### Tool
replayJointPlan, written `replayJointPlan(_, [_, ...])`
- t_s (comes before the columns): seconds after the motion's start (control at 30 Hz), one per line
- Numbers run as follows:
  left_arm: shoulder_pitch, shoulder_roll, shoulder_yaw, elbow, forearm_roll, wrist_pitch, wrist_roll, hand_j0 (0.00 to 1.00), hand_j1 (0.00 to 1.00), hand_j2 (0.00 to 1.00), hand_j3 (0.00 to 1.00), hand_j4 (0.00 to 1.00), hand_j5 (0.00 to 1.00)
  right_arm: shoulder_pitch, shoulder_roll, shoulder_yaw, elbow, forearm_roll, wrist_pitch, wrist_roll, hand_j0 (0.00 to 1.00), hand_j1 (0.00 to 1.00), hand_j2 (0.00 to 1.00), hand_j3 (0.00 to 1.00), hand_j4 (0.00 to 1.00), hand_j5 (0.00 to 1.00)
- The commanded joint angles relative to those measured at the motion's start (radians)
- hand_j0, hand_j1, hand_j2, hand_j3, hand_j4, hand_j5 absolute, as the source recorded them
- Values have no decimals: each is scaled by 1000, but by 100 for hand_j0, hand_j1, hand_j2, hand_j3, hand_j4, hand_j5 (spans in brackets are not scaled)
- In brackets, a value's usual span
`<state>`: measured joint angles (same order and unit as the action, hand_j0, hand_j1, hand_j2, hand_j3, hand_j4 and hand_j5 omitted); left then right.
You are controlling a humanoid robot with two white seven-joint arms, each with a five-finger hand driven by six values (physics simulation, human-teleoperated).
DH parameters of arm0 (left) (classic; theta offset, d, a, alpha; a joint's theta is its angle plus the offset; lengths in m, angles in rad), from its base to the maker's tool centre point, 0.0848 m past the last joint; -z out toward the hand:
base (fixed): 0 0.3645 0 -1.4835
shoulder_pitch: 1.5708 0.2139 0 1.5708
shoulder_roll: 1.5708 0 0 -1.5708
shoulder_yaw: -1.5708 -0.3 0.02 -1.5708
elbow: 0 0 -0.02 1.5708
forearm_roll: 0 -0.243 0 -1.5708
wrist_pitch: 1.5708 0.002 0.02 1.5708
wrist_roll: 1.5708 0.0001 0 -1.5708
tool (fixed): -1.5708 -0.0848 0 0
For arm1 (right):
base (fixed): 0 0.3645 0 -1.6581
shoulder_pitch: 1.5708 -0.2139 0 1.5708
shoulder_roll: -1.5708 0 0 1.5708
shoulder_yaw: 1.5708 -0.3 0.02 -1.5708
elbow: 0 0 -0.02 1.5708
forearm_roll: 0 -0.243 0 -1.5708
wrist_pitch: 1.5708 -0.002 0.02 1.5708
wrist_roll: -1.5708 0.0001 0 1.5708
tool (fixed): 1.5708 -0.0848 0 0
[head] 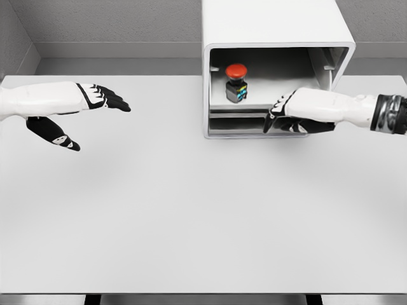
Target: Slide open multi-storey tabletop storage cabinets and put open load switch and slide close multi-storey tabletop storage cabinets
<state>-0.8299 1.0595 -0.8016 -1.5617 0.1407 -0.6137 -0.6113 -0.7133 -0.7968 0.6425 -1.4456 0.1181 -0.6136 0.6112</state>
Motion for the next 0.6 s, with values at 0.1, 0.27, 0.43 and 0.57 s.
replayJointPlan(0.1, [0,-1,1,0,5,3,0,100,100,100,100,100,100,-14,22,8,41,-2,3,0,56,56,56,56,56,56])
replayJointPlan(0.27, [0,-1,-7,-3,3,3,0,100,100,100,100,100,100,-46,48,31,85,8,3,0,56,56,56,56,56,56])
replayJointPlan(0.43, [0,-1,-7,-3,3,3,0,100,100,100,100,100,100,-64,62,46,110,15,3,0,56,56,56,56,56,56])
replayJointPlan(0.57, [0,-1,-7,-3,3,3,0,100,100,100,100,100,100,-40,-22,11,-10,12,3,0,57,57,57,57,57,57])
